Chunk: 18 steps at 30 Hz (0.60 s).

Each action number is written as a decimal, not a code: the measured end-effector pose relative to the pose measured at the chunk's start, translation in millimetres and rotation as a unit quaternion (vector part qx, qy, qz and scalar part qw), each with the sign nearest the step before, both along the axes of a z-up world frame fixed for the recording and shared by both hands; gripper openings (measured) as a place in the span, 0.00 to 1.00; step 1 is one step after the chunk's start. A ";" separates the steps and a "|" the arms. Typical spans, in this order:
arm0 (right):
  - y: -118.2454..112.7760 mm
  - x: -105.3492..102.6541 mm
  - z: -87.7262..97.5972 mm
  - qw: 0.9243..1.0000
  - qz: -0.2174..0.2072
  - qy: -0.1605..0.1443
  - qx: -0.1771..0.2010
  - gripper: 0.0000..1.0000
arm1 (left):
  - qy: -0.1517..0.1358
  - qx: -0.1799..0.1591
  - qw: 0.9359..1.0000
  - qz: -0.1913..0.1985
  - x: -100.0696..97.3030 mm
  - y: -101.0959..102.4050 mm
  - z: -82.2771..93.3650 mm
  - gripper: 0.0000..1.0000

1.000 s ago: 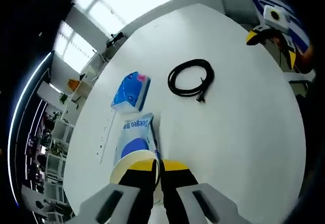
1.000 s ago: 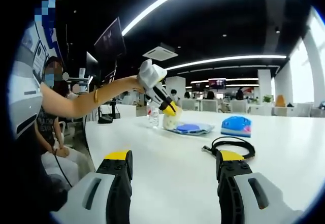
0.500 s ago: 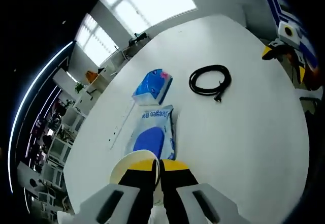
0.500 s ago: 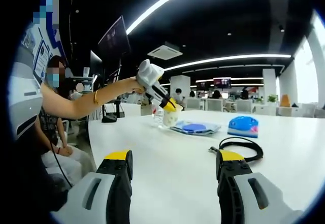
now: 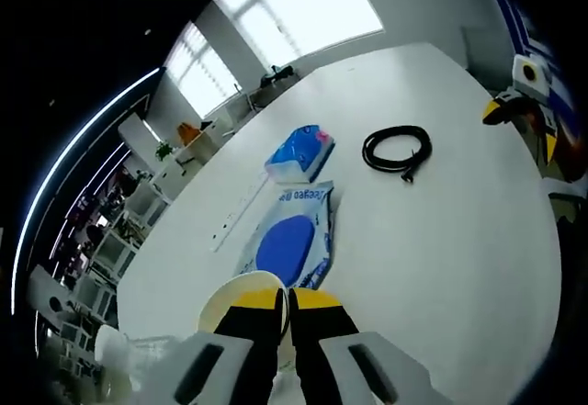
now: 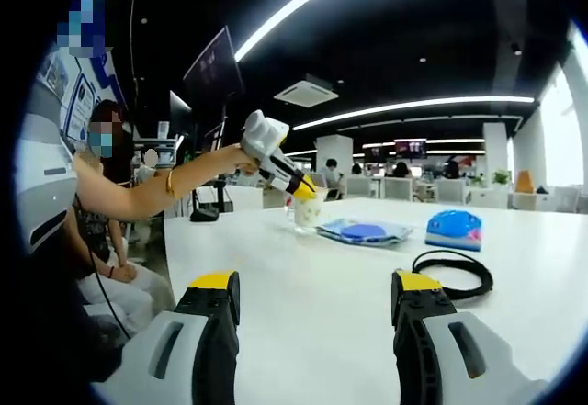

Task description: Arrange the tabletop items into an orderly group along one side of the table until the central work area is clear of visible clutter.

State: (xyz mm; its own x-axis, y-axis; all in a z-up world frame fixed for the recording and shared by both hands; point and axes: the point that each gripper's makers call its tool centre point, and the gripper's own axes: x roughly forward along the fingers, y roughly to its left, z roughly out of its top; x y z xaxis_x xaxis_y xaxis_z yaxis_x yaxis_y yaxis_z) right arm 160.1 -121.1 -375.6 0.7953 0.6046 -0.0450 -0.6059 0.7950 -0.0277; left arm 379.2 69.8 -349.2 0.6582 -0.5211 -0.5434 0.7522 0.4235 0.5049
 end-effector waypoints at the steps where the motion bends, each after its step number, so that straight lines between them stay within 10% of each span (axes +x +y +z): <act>1: 1.2 0.0 0.3 1.000 0.001 0.000 0.000 0.64 | 0.001 -0.001 1.000 0.001 0.0 1.8 -0.9 0.02; 18: 11.9 1.8 0.0 1.000 0.007 0.003 -0.008 0.64 | 0.004 -0.031 0.999 0.015 2.2 8.8 -17.8 0.02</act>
